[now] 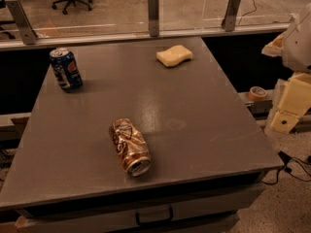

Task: Move sponge near orange can

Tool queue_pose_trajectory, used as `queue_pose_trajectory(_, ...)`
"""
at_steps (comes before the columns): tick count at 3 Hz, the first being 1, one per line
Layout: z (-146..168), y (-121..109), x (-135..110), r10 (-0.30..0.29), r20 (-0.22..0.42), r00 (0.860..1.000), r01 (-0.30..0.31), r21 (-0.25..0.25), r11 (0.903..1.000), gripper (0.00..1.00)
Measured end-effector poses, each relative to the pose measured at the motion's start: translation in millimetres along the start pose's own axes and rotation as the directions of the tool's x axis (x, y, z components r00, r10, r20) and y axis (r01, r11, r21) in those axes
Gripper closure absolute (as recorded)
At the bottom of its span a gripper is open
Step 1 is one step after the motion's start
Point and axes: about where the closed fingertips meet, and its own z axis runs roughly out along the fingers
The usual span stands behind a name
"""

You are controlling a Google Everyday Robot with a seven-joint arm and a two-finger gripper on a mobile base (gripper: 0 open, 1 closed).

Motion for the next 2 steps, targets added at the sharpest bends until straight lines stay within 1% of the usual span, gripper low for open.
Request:
queue_pose_trajectory(1,0.0,-0.2,-0.1,0.0,0.001,1.0,0.0,0.0,1.0,0.0)
queue_pose_trajectory(2,6.0,-9.5,-4.9,-0.003,0.029,1.0,0.003,-0.006,1.0,0.0)
